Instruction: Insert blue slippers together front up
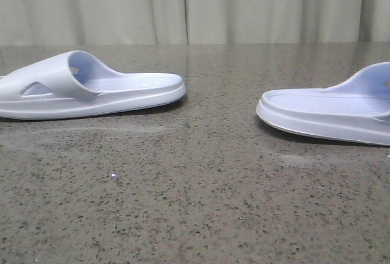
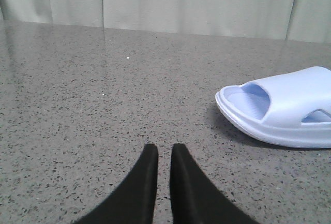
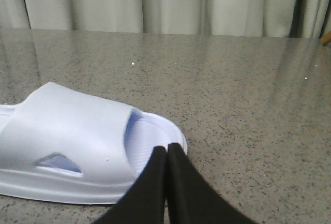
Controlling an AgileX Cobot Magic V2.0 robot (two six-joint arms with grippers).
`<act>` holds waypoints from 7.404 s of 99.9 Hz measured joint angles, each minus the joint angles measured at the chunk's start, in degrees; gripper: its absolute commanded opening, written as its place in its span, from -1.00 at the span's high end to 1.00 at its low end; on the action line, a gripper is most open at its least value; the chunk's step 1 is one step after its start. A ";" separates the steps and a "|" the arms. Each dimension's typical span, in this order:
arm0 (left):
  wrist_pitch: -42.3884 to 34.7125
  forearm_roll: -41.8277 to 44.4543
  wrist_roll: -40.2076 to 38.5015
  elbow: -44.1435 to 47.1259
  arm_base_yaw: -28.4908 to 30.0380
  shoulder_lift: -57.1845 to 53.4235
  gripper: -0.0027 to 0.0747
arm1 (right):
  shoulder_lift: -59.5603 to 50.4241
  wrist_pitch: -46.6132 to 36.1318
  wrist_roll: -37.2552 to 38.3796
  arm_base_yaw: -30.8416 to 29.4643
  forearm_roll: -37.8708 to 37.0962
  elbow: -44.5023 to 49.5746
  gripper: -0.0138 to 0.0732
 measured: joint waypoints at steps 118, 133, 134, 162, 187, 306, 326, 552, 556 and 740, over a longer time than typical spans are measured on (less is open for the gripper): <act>16.24 -5.95 -0.09 -29.21 0.10 23.24 0.89 | 19.13 7.76 -11.23 0.00 33.19 -20.01 0.86; 24.47 -3.34 0.17 -35.95 0.14 32.26 0.89 | 26.18 14.82 -11.35 0.00 29.61 -24.33 0.86; 25.15 -3.23 0.48 -36.16 0.14 32.57 0.89 | 26.41 15.36 -11.35 0.00 29.61 -24.63 0.86; 30.80 -2.81 3.41 -38.63 0.14 37.66 0.75 | 30.20 22.42 -11.37 0.00 28.49 -28.15 0.55; 31.14 -3.66 3.57 -38.72 0.14 37.65 -0.06 | 30.20 27.18 -10.22 0.00 21.33 -32.78 0.38; 32.13 -5.32 5.00 -47.27 0.14 56.03 -0.06 | 54.38 39.77 6.08 -5.49 -0.36 -41.86 0.16; 31.90 -5.32 5.28 -47.37 0.14 57.68 -0.06 | 57.27 39.77 5.36 -5.49 1.82 -42.33 0.16; 48.15 -17.84 15.81 -64.49 0.14 84.15 -0.06 | 62.06 36.94 3.38 -5.61 5.11 -42.72 0.93; 47.85 -17.84 15.81 -64.49 0.14 84.24 -0.06 | 62.06 36.94 3.38 -5.61 5.11 -42.72 0.93; 52.11 -29.31 24.97 -72.73 0.24 85.57 0.89 | 62.29 35.69 -7.46 -5.61 30.32 -49.76 0.93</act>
